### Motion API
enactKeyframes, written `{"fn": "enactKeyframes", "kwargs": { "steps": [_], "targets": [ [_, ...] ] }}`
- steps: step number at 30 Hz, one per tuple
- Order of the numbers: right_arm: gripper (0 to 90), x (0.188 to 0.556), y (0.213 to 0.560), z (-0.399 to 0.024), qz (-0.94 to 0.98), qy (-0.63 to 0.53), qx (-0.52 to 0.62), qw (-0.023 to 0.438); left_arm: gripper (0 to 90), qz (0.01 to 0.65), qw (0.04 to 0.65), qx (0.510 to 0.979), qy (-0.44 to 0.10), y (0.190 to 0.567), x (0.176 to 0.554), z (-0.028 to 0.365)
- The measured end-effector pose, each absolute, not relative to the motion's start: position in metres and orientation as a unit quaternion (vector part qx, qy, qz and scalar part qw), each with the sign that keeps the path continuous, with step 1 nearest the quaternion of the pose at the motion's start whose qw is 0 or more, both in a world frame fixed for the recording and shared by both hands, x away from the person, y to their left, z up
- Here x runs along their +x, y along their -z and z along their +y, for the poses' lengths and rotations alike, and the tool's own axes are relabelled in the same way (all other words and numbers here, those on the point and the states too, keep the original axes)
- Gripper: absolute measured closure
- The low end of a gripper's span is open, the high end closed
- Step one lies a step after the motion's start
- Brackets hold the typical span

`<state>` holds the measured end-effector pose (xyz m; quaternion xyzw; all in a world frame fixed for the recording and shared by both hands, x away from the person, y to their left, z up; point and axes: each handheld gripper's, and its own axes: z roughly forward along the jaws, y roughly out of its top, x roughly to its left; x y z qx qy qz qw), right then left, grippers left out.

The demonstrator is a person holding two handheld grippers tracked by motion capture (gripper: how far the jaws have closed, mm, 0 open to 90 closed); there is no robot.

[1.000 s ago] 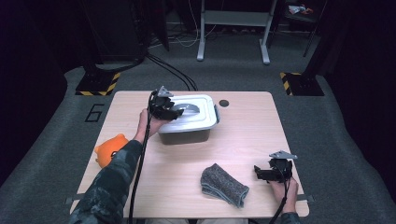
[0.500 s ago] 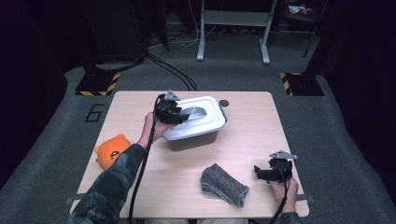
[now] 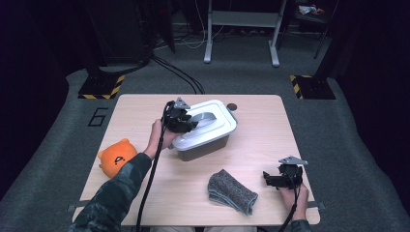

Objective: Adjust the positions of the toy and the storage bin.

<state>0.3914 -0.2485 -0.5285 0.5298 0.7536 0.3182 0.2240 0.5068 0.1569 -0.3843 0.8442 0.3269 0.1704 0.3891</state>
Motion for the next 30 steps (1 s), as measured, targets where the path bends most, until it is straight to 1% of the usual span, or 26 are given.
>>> {"fn": "enactKeyframes", "kwargs": {
  "steps": [12, 15, 19, 26, 27, 28, 29, 30],
  "targets": [
    [3.6, 0.391, 0.528, -0.248, 0.753, -0.318, 0.530, 0.225, 60.4, 0.317, 0.387, 0.848, -0.178, 0.385, 0.502, 0.149],
    [3.6, 0.391, 0.529, -0.248, 0.753, -0.318, 0.530, 0.225, 61.3, 0.305, 0.393, 0.848, -0.183, 0.387, 0.503, 0.146],
    [3.6, 0.391, 0.528, -0.248, 0.753, -0.318, 0.530, 0.225, 63.6, 0.269, 0.402, 0.856, -0.186, 0.389, 0.507, 0.143],
    [3.6, 0.391, 0.528, -0.248, 0.754, -0.318, 0.530, 0.225, 64.2, 0.258, 0.414, 0.853, -0.184, 0.392, 0.511, 0.138],
    [3.6, 0.391, 0.528, -0.248, 0.753, -0.318, 0.530, 0.224, 63.1, 0.261, 0.413, 0.852, -0.186, 0.392, 0.511, 0.137],
    [3.6, 0.391, 0.528, -0.248, 0.753, -0.318, 0.530, 0.224, 56.5, 0.264, 0.409, 0.852, -0.191, 0.392, 0.511, 0.138],
    [3.6, 0.391, 0.528, -0.248, 0.754, -0.318, 0.530, 0.224, 43.3, 0.271, 0.411, 0.849, -0.190, 0.392, 0.510, 0.138],
    [3.6, 0.391, 0.528, -0.248, 0.754, -0.318, 0.530, 0.224, 43.3, 0.280, 0.411, 0.846, -0.191, 0.391, 0.509, 0.140]
  ]
}}
